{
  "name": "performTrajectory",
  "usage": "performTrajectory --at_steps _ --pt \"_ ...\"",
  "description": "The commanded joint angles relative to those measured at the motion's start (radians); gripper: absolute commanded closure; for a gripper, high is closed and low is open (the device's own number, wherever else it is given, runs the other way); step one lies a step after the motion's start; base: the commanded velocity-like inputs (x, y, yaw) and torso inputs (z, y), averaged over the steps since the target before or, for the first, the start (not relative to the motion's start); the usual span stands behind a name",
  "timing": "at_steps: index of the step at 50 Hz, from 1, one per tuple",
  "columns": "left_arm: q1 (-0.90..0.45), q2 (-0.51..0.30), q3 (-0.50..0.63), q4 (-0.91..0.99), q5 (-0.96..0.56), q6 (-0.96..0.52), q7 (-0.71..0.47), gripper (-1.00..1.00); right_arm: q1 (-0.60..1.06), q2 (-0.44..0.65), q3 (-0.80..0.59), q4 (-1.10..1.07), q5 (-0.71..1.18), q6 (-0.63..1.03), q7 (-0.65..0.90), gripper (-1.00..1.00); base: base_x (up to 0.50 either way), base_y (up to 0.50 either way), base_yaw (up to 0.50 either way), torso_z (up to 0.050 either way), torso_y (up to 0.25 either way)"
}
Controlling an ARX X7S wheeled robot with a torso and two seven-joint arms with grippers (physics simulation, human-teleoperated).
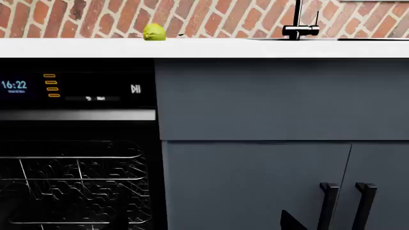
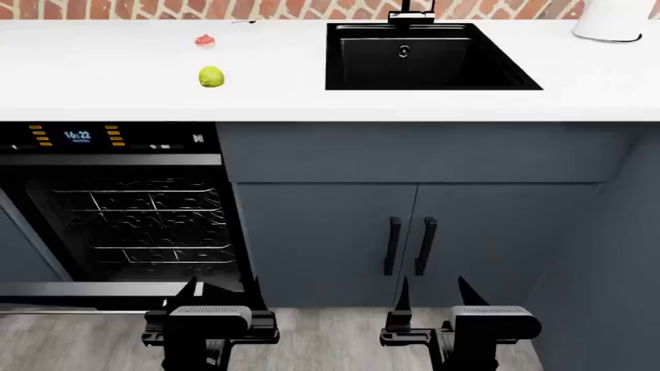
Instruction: Close the dishwasher door
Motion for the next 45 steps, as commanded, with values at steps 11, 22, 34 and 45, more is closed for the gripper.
performTrajectory --at_steps 11,22,34,45 --pt "-0.012 -0.047 0.052 -0.006 -0.051 -0.036 -0.045 -1.0 -0.002 0.044 -0.053 -0.009 0.051 0.005 0.057 -1.0 0.0 0.0 0.0 0.0 0.0" --pt "-0.01 -0.066 0.079 -0.004 -0.051 -0.055 -0.076 -1.0 -0.006 0.062 -0.072 -0.012 0.064 -0.005 0.089 -1.0 0.0 0.0 0.0 -0.048 0.0" --pt "-0.011 -0.08 0.096 -0.009 -0.061 -0.045 -0.097 -1.0 -0.007 0.077 -0.094 -0.011 0.065 -0.02 0.115 -1.0 0.0 0.0 0.0 -0.05 0.0" --pt "-0.009 -0.09 0.105 -0.004 -0.078 -0.042 -0.113 -1.0 -0.007 0.089 -0.108 -0.012 0.074 -0.024 0.13 -1.0 0.0 0.0 0.0 -0.05 0.0"
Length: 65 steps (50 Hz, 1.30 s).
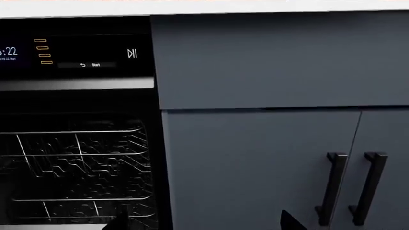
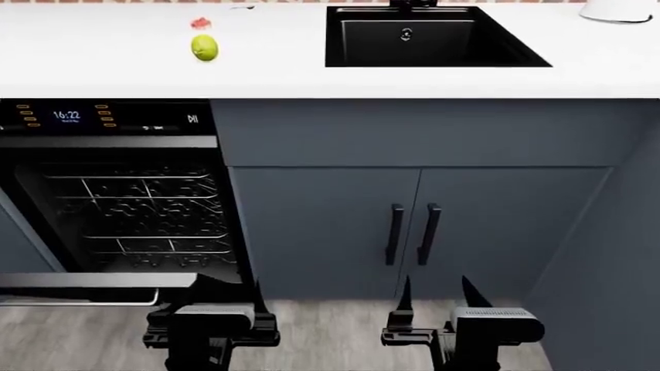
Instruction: Close the dishwasher door
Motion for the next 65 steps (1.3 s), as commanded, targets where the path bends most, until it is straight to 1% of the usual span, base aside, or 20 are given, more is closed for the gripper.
performTrajectory --at_steps 1,65 --pt "0.0 -0.013 0.013 0.0 -0.015 0.003 -0.019 -1.0 0.001 0.013 -0.017 0.0 0.008 -0.004 0.019 -1.0 0.0 0.0 0.0 -0.05 0.0" --pt "-0.001 -0.063 0.072 0.004 -0.065 0.02 -0.087 -1.0 0.004 0.065 -0.075 -0.006 0.047 -0.01 0.101 -1.0 0.0 0.0 0.0 -0.05 0.0"
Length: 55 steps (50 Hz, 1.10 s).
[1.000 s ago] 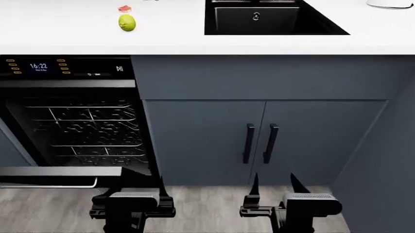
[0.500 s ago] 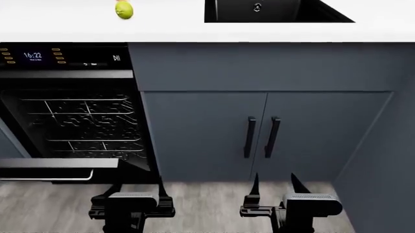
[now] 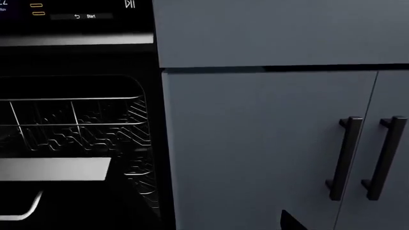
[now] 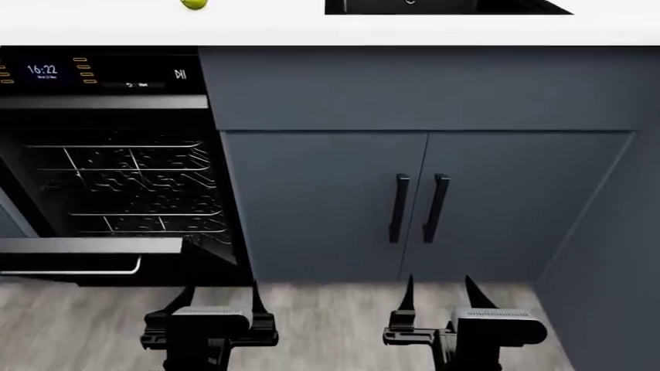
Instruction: Close the dishwasher door
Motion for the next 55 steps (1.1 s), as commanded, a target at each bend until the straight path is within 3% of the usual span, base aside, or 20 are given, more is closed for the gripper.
performTrajectory --at_steps 1,55 --pt "0.002 -0.007 0.008 0.006 -0.008 0.001 -0.01 -1.0 0.0 0.008 -0.007 -0.003 0.007 0.004 0.011 -1.0 0.0 0.0 0.0 -0.05 0.0" --pt "-0.011 -0.033 0.044 -0.005 -0.028 -0.003 -0.053 -1.0 0.011 0.036 -0.044 0.005 0.052 0.019 0.033 -1.0 0.0 0.0 0.0 -0.05 0.0"
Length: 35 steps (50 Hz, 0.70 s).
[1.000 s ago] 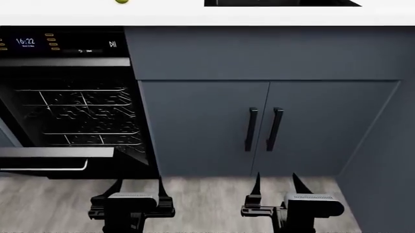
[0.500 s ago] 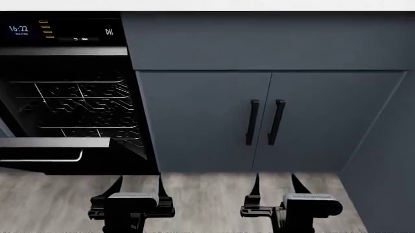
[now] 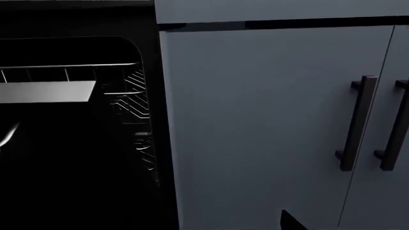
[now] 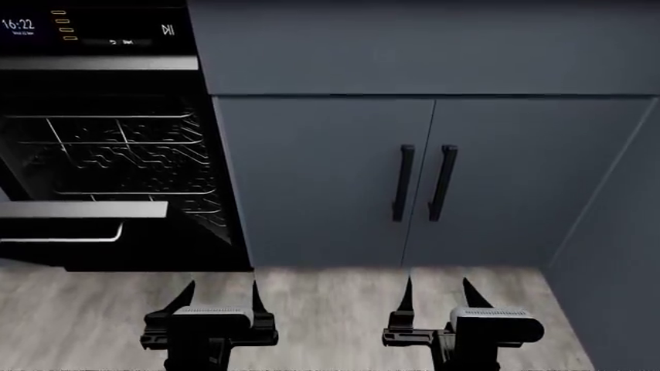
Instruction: Close the dishwasher door
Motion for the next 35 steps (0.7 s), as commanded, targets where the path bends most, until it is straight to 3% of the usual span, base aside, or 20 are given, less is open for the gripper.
performTrajectory --at_steps 1,35 --pt "-0.002 -0.005 0.006 -0.001 -0.005 0.0 -0.008 -1.0 0.0 0.006 -0.007 0.0 0.008 -0.002 0.004 -1.0 0.0 0.0 0.0 -0.05 0.0" --pt "-0.007 -0.019 0.024 -0.006 -0.02 0.002 -0.027 -1.0 -0.007 0.024 -0.027 -0.007 0.029 -0.01 0.011 -1.0 0.0 0.0 0.0 -0.05 0.0"
